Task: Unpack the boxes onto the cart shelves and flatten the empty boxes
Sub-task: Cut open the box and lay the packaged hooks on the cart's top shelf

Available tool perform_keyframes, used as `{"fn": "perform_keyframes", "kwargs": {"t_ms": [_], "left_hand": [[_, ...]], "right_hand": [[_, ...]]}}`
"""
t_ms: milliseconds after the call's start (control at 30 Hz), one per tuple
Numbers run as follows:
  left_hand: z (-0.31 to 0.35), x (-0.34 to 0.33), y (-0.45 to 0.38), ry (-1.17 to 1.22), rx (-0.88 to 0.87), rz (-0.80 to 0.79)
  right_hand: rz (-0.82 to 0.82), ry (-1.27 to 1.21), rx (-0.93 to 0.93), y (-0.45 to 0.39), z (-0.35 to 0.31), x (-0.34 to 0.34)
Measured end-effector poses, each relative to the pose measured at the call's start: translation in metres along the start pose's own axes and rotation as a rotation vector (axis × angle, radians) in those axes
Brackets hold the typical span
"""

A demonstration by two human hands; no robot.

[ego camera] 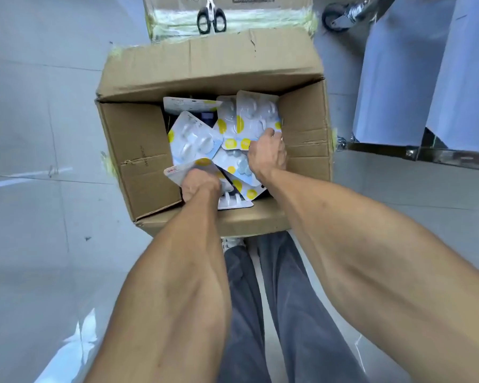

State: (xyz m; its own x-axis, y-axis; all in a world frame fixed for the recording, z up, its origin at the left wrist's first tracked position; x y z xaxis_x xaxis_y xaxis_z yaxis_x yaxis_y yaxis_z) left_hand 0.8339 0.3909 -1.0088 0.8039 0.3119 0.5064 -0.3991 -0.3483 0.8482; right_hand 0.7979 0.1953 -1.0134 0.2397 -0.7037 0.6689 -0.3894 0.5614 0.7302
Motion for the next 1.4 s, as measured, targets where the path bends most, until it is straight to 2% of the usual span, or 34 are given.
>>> {"fn": "perform_keyframes", "kwargs": {"t_ms": [133,300,467,633,767,900,1033,1200,1400], "left_hand": [[-0.003,-0.002,-0.016,0.316,0.137,0.099],[-0.016,-0.025,-0.019,0.499,0.17,0.125],[-0.018,-0.034,-0.017,0.506,0.204,0.067],[-0.026,-0.029,-0.019,0.678,0.284,0.037],[-0.023,-0.037,-0.021,0.624,0.161,-0.132],[-0.024,-0.022,-0.024,0.5,0.201,-0.001],[-0.02,-0.023,-0.02,0.387,0.167,-0.025],[-0.019,-0.023,-0.022,0.299,0.135,0.08],[0.015,-0.003,0.005,-0.022,-0.167,0.359]], "right_hand": [[0.054,-0.078,-0.072,-0.026,-0.009,-0.004],[0.145,-0.072,-0.198,-0.043,-0.004,0.002],[0.153,0.0,-0.122,-0.025,-0.013,0.0],[0.165,0.073,-0.025,-0.012,-0.016,-0.009],[0.179,0.081,-0.006,-0.008,-0.013,-0.016],[0.214,0.103,0.018,-0.001,-0.008,-0.022],[0.311,0.156,0.049,0.009,-0.005,-0.018],[0.399,0.112,0.111,0.014,-0.005,-0.006],[0.461,0.055,0.06,0.018,0.013,0.006]]}}
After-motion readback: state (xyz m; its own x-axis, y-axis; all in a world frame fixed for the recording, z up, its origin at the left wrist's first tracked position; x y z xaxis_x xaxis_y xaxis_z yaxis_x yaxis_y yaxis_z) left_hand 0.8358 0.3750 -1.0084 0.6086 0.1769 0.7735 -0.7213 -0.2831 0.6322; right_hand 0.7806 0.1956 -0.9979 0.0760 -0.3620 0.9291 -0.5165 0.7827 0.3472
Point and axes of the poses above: each hand's wrist, its own y-axis away from the middle knuckle, its own x-axis out of the back of the hand, z = x × y, the point moved 7 cm from there along -y, towards the middle knuckle, and after that the axes turned 5 degrees about -z, right-handed, at the moved point
